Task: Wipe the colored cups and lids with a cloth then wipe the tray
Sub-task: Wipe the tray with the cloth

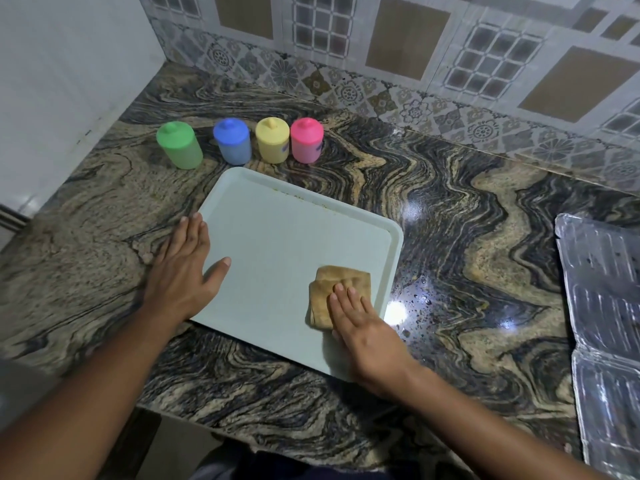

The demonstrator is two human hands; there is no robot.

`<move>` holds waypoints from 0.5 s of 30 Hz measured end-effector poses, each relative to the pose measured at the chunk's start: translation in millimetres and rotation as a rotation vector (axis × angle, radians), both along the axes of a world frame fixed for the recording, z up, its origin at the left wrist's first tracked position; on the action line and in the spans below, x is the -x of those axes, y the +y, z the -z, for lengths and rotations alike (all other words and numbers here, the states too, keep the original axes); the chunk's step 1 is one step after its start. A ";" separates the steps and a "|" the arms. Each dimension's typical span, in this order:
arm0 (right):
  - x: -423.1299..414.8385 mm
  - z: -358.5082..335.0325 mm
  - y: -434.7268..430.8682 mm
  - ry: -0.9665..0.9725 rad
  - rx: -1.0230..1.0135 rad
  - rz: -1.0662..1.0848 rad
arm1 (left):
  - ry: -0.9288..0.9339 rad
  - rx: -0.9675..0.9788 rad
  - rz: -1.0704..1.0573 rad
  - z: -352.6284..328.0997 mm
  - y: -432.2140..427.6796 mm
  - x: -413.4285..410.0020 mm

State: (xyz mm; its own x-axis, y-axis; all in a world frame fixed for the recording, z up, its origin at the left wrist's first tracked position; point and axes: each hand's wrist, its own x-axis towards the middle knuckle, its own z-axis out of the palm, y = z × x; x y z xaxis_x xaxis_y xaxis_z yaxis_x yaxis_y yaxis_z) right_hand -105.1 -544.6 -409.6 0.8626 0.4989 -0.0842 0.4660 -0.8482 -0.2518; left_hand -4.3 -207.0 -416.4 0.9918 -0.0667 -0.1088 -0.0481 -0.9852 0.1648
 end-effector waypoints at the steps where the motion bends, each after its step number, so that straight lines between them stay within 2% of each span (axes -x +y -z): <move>1: 11.1 -1.1 3.3 0.003 -0.019 -0.011 | 0.002 0.002 -0.001 -0.2 0.0 0.3; 8: 61.1 -15.1 17.7 0.235 -0.156 -0.024 | 0.024 0.010 -0.019 -2.2 -0.5 1.8; 12: 66.0 -37.5 21.1 0.448 -0.320 0.033 | 0.030 0.007 -0.015 -1.6 -0.4 3.5; 15: 61.7 -51.1 12.8 0.526 -0.428 0.147 | 0.028 -0.011 0.001 0.9 1.3 8.4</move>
State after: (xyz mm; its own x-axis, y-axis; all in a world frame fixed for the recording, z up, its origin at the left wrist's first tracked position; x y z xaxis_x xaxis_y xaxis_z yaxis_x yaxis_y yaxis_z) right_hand -166.8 -531.8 -358.4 0.8224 0.4622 -0.3317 0.0779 -0.6691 -0.7391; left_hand -12.7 -205.7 -417.4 0.9883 -0.0658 -0.1376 -0.0442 -0.9869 0.1550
